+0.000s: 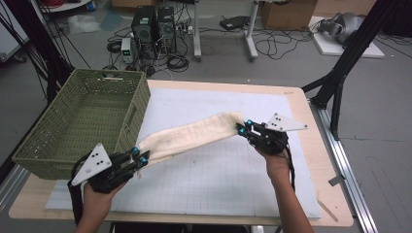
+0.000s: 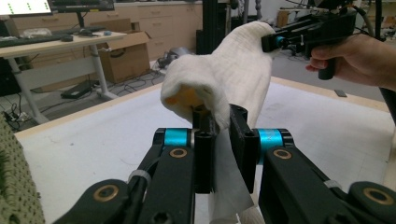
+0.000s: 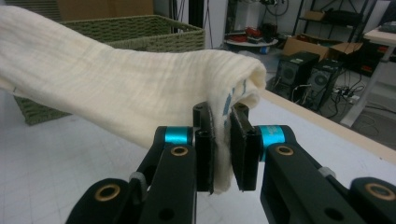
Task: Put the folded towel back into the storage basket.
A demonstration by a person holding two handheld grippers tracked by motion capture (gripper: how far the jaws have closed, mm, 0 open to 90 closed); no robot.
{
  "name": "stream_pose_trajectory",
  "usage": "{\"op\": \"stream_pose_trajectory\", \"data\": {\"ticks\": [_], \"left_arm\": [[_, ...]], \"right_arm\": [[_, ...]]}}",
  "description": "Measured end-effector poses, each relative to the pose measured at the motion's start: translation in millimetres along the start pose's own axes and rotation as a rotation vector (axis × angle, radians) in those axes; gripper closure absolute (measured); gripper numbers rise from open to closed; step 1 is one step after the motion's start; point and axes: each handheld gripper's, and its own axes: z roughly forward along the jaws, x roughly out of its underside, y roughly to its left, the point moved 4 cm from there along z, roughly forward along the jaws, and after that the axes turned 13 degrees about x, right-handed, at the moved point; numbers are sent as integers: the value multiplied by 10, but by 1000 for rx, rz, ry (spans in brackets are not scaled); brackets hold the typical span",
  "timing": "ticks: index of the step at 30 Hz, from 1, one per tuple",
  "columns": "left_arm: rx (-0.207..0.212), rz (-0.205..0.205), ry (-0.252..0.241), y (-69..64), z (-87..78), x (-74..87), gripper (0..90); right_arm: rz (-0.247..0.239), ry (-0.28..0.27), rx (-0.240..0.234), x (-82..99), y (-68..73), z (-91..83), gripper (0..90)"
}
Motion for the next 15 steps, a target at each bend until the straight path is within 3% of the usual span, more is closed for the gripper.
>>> {"op": "stream_pose_trajectory", "data": {"ticks": [15], "left_arm": [[-74, -1, -38, 103, -245, -97, 820]], "right_arm": [[-27, -4, -15, -504, 94, 541, 811]]}}
